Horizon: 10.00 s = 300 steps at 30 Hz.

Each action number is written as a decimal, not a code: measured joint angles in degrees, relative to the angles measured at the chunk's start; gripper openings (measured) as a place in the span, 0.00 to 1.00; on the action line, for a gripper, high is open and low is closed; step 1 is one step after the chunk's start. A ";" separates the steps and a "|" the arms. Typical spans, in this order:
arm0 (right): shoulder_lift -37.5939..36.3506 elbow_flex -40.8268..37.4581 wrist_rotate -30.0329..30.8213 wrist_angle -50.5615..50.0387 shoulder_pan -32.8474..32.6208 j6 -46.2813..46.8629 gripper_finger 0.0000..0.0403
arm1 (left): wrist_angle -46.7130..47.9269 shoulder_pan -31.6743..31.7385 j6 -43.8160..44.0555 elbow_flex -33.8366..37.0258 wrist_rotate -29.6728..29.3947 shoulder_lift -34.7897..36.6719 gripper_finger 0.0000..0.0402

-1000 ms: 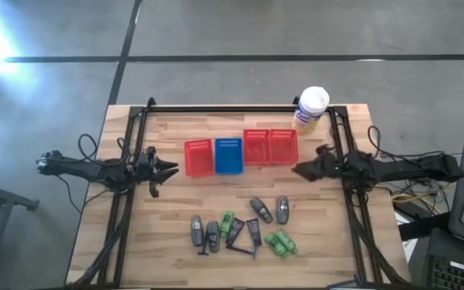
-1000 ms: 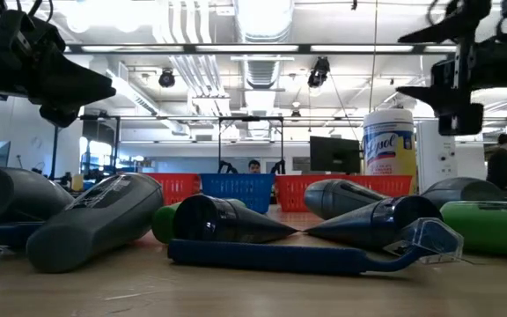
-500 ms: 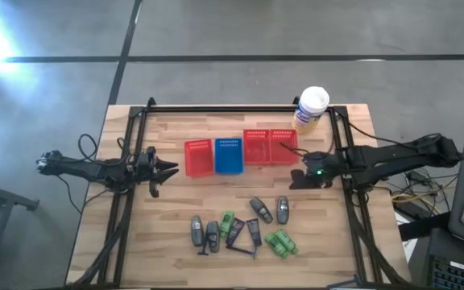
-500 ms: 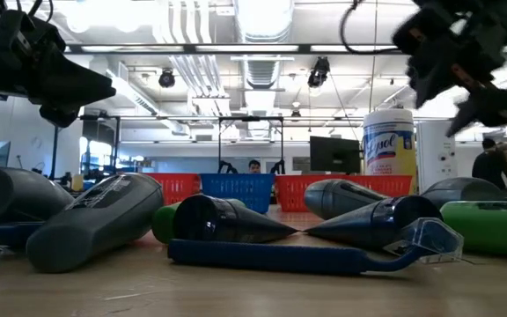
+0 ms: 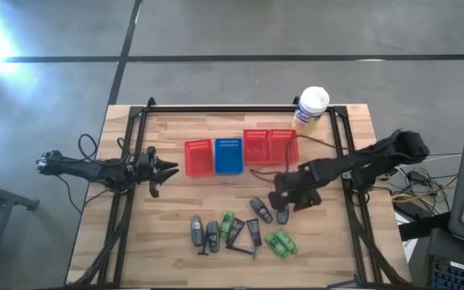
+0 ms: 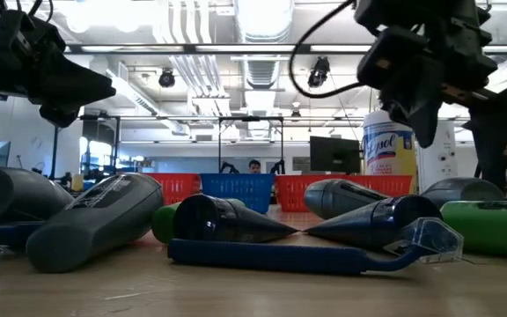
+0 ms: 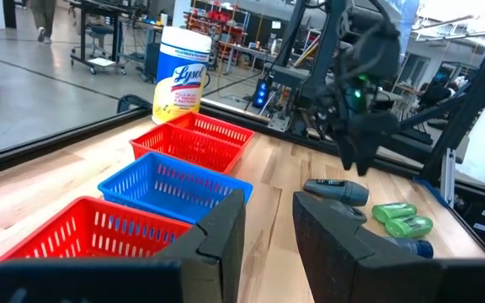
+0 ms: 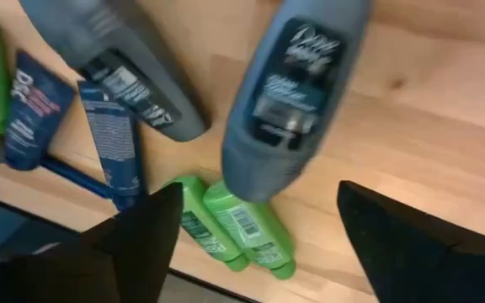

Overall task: Pick & Place Travel size toiletries
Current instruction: Put the gray deodorant into the right red bin, then put the green shampoo into the middle red bin, then put the gray deodorant into the right red bin

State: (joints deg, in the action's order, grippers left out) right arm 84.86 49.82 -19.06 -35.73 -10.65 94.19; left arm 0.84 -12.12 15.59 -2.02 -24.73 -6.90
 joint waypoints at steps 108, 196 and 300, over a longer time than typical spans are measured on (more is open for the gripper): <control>27.03 27.54 14.52 -10.50 1.40 -39.22 0.90 | -0.01 0.00 0.00 0.01 0.03 0.00 0.27; 21.50 17.15 7.02 -7.43 -19.11 -17.66 0.88 | -0.28 -0.01 0.00 0.03 0.02 0.01 0.27; 10.86 28.92 19.26 -16.00 28.83 -66.85 0.81 | 30.14 -10.95 92.75 -38.23 24.15 -60.94 0.33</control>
State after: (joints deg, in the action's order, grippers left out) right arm 95.72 78.74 0.21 -51.72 18.17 27.34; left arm 30.98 -23.07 108.34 -40.26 -0.58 -67.83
